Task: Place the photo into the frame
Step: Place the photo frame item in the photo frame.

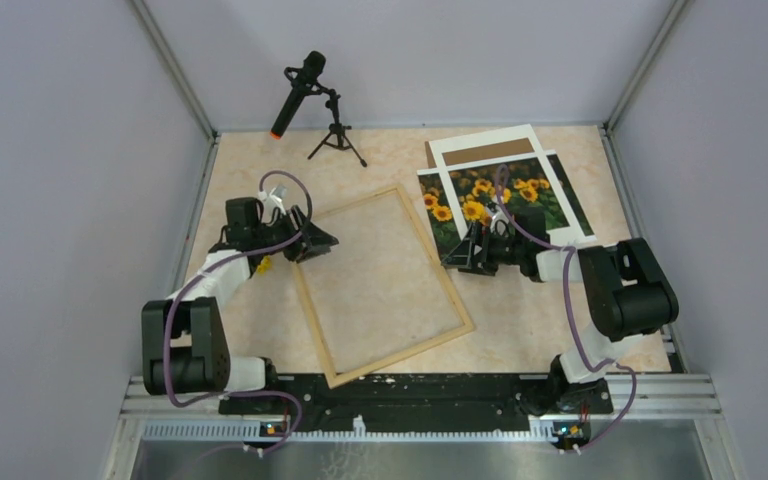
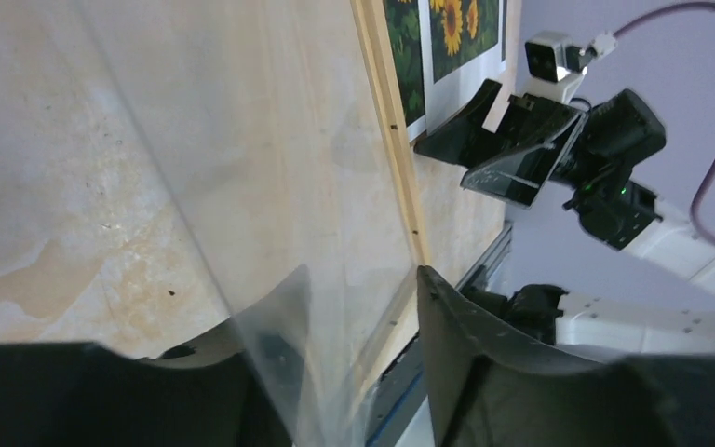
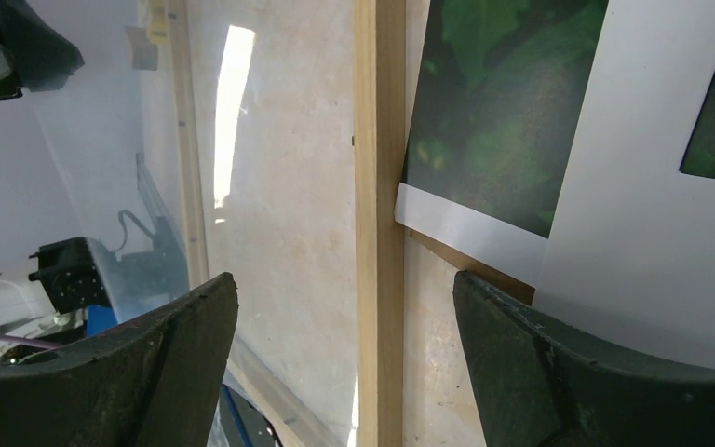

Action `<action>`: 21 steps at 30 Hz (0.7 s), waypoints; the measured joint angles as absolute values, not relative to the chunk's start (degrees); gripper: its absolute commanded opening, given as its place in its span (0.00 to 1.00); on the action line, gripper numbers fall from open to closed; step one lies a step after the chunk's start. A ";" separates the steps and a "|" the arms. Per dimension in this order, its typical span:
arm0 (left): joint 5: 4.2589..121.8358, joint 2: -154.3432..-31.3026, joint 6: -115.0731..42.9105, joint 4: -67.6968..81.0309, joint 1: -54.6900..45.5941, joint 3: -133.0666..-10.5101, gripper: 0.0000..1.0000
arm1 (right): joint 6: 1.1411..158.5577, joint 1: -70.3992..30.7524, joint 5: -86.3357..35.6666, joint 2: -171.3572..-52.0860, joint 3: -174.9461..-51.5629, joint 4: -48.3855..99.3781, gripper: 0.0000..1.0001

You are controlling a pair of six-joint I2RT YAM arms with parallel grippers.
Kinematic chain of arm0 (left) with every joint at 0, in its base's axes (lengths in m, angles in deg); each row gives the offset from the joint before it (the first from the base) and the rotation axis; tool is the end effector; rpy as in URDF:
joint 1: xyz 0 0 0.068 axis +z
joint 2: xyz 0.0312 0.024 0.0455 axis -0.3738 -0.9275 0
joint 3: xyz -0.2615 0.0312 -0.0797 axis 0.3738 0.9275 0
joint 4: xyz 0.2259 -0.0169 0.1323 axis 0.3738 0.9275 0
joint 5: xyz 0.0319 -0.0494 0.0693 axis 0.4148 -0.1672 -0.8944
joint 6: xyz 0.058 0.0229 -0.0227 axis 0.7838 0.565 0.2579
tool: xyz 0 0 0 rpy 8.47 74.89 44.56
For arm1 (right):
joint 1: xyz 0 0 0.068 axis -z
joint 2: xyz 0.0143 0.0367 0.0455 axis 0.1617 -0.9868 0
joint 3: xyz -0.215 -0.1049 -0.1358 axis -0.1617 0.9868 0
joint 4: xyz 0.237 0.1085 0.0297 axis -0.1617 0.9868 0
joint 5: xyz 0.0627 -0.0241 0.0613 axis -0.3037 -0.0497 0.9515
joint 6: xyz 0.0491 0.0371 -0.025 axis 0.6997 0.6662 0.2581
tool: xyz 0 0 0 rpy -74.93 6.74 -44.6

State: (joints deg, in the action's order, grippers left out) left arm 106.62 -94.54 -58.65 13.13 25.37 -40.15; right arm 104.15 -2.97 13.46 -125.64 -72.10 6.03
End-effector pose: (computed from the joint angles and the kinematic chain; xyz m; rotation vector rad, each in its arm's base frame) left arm 0.2762 -0.0249 0.2050 -0.2492 2.2630 -1.3101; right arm 0.2839 0.1008 0.1210 -0.0613 2.3649 1.3111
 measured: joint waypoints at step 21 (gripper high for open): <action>98.93 -87.26 -65.01 20.32 25.42 -34.25 0.09 | 104.17 -2.97 13.63 -125.62 -70.99 3.60 0.86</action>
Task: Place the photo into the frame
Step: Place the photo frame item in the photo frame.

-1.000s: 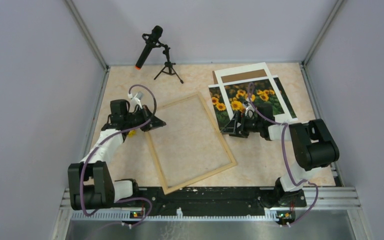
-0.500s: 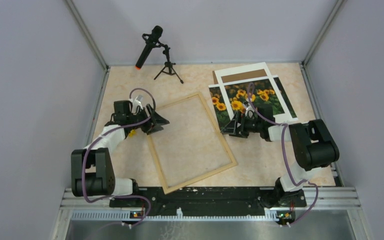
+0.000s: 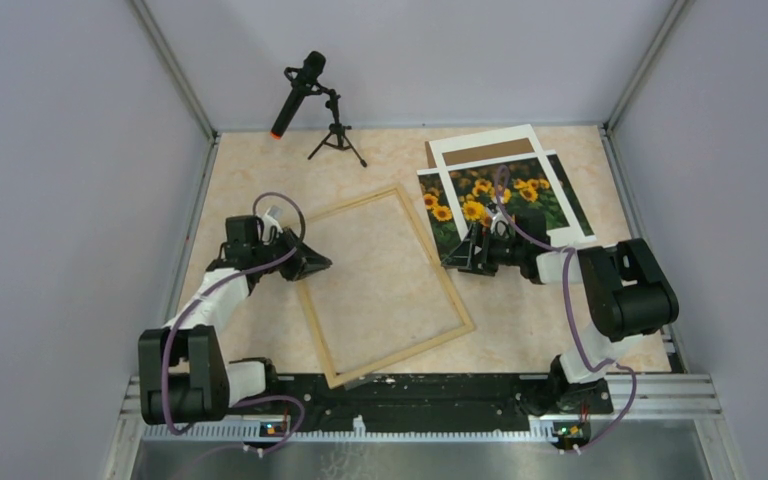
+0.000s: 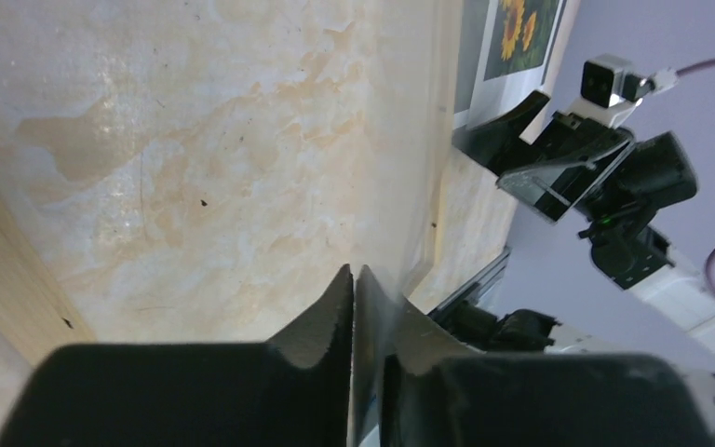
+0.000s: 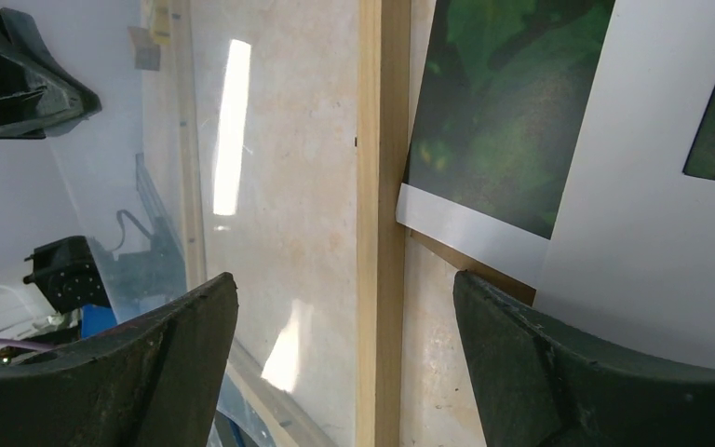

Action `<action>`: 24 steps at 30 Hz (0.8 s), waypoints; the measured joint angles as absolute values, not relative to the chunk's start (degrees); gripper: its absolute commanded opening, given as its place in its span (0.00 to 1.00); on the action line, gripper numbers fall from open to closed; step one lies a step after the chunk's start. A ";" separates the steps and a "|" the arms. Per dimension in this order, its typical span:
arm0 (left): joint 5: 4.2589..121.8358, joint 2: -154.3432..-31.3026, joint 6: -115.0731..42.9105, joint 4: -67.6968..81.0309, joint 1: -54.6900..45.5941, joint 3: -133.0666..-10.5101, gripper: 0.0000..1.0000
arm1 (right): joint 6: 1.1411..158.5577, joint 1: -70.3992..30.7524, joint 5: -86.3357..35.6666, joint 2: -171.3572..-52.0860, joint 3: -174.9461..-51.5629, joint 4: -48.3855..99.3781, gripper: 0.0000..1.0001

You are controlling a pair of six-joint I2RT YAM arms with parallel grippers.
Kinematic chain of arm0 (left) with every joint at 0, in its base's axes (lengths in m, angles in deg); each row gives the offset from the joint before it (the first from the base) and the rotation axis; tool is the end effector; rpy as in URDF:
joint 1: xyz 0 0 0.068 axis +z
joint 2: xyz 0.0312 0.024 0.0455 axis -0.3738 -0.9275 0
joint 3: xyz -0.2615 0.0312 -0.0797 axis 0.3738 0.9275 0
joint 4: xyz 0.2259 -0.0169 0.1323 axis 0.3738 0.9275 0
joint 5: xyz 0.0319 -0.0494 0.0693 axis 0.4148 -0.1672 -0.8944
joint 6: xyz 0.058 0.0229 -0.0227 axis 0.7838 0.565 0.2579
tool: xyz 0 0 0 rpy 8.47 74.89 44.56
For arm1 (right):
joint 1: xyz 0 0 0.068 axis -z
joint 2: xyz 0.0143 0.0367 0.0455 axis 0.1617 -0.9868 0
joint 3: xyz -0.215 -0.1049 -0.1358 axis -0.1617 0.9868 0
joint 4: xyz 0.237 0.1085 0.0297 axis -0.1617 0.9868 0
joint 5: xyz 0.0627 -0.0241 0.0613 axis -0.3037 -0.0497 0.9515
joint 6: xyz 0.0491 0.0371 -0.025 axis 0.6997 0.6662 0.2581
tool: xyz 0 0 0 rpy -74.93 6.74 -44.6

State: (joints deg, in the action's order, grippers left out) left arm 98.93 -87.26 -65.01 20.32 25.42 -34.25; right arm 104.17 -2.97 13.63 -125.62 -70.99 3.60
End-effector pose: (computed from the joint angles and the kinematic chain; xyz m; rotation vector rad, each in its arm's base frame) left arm 0.2420 -0.0220 0.1894 -0.5392 2.3619 -1.2207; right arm 0.2819 0.1005 0.1197 -0.0758 2.3422 1.3130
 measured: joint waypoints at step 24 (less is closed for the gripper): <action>110.97 -85.45 -63.33 19.34 24.74 -43.56 0.00 | 103.73 1.73 6.05 -117.25 -65.04 3.75 0.91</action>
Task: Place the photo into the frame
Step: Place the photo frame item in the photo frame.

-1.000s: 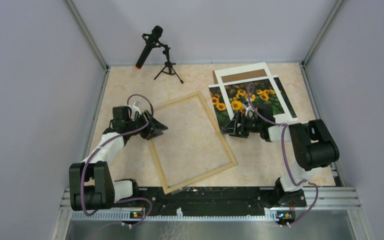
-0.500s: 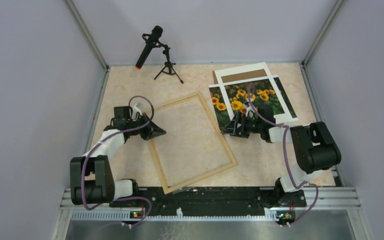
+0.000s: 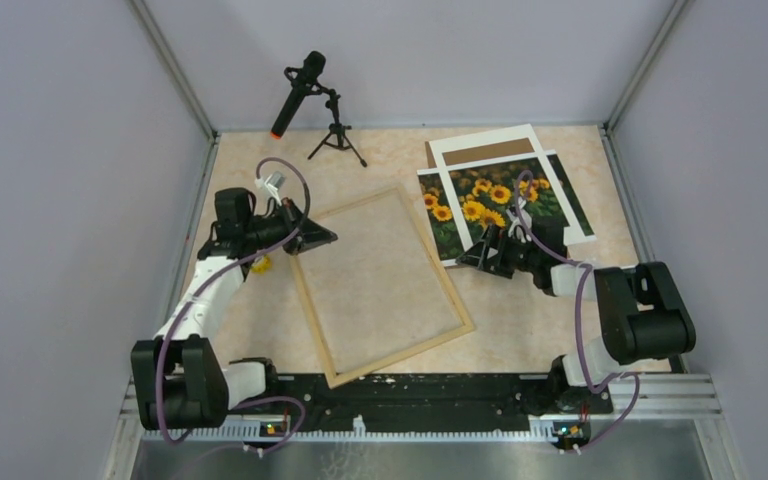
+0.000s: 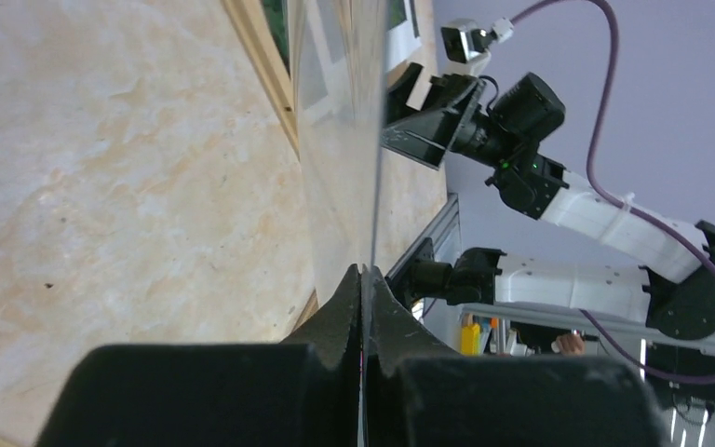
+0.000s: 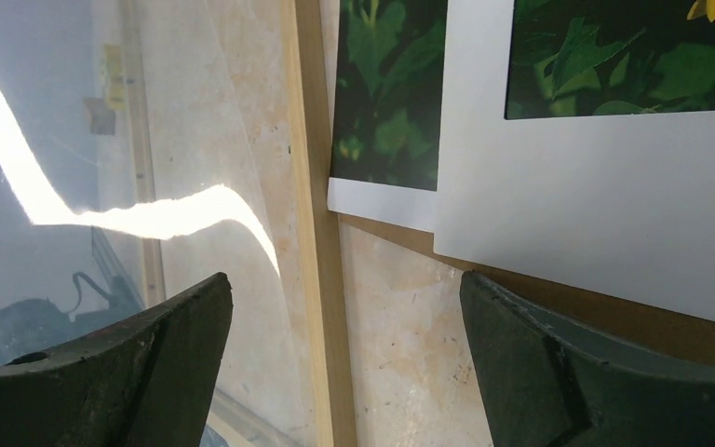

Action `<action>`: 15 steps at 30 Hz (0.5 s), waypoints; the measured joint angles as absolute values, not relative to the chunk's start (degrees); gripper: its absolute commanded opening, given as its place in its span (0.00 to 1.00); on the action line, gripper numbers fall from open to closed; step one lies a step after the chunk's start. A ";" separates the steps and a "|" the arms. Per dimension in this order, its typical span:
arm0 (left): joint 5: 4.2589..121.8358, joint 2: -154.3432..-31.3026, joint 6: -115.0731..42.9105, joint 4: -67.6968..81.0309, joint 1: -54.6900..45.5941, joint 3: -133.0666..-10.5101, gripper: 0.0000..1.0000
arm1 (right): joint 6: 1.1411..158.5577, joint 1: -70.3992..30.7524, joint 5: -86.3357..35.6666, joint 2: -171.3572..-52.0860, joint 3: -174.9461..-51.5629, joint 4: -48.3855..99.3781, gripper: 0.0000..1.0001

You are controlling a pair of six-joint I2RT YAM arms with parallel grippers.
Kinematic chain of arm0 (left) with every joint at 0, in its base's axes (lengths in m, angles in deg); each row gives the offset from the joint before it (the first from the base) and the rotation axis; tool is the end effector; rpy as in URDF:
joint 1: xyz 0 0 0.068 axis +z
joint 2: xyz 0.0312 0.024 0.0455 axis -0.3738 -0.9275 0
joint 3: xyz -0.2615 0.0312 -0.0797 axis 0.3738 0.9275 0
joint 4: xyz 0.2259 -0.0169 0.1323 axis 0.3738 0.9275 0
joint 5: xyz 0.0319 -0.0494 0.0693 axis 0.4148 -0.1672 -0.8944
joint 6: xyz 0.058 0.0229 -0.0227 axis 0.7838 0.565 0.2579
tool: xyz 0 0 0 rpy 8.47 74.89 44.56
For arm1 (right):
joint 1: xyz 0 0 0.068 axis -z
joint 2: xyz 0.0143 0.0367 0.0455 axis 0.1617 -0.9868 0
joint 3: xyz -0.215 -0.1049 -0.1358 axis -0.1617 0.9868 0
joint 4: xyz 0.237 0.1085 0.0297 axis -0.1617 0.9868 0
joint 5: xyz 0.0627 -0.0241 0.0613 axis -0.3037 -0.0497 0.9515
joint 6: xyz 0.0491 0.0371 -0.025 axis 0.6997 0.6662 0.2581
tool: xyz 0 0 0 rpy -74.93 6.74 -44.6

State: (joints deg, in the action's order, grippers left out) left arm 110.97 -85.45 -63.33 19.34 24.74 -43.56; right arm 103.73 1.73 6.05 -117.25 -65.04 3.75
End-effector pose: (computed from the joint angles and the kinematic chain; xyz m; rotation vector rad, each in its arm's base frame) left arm 0.2561 -0.0313 0.2562 -0.1982 2.1882 -1.4171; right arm 0.2655 0.0687 0.1281 0.0703 2.2911 1.1167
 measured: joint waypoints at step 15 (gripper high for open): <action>113.92 -91.44 -66.57 12.34 23.08 -46.80 0.00 | 103.75 1.97 6.01 -117.25 -64.97 3.47 0.91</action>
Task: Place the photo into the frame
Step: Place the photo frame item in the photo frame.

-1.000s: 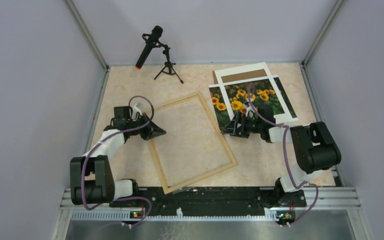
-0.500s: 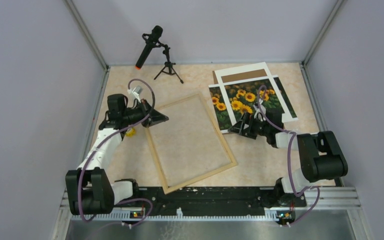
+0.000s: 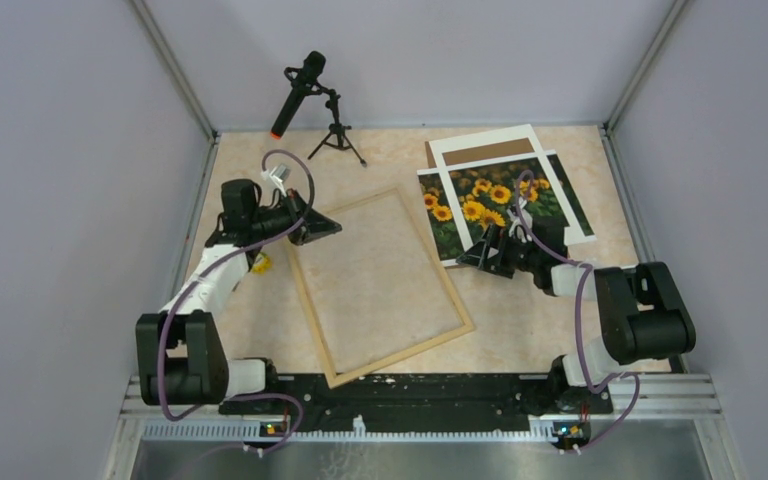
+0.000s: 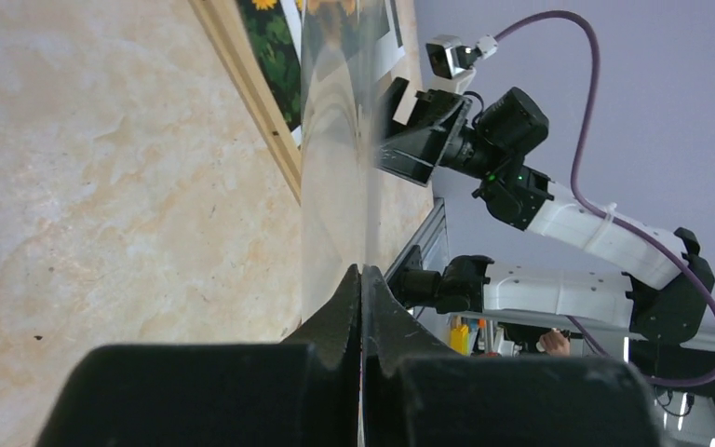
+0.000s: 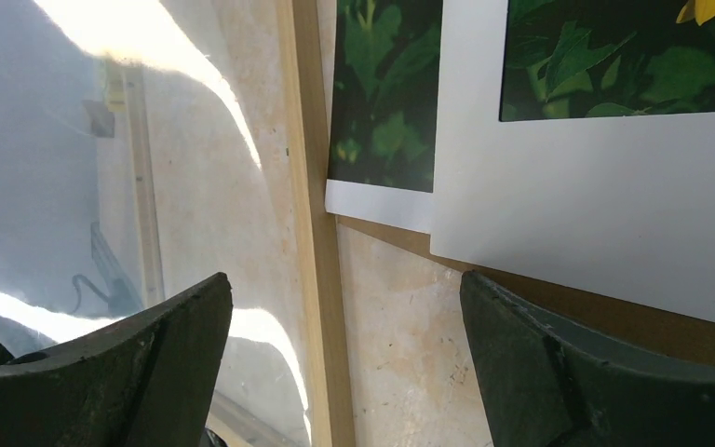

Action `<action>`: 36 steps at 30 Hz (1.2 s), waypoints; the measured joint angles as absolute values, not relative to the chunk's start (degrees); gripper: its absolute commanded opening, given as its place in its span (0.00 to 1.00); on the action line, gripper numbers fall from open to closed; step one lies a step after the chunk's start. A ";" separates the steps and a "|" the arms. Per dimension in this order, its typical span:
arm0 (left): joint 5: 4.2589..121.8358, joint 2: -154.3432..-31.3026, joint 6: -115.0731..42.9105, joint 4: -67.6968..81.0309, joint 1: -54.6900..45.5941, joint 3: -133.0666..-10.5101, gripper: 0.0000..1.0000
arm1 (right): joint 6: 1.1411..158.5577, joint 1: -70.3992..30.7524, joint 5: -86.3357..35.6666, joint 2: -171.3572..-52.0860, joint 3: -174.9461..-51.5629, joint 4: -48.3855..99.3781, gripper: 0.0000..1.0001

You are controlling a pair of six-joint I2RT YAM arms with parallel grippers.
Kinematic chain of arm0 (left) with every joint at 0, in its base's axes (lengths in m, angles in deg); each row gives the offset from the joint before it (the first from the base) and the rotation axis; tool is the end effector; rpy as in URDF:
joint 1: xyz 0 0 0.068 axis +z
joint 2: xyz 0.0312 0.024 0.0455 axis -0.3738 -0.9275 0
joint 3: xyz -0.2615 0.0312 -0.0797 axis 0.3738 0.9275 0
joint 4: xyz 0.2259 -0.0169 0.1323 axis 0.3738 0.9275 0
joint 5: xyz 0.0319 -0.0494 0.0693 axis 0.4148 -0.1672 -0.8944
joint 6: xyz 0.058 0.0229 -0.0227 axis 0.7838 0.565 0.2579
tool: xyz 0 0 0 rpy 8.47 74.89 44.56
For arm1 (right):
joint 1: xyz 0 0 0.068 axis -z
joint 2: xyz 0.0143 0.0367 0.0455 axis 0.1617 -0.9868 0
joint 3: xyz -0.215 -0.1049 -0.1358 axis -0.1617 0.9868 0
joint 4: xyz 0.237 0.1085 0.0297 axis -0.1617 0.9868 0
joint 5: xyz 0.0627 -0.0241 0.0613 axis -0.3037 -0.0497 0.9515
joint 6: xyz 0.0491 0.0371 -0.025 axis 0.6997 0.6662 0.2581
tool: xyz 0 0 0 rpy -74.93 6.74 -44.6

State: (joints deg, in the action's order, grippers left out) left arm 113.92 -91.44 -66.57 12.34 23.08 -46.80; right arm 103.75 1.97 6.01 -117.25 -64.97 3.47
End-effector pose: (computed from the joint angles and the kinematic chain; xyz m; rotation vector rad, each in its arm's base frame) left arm 0.2811 -0.0396 0.2610 -0.1355 2.1509 -1.4998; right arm 0.2658 0.0676 0.1282 0.0740 2.2865 1.1138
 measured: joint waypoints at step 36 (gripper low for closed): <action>110.36 -102.52 -64.36 9.11 29.57 -39.37 0.00 | 104.17 2.10 6.07 -117.27 -64.60 2.60 0.92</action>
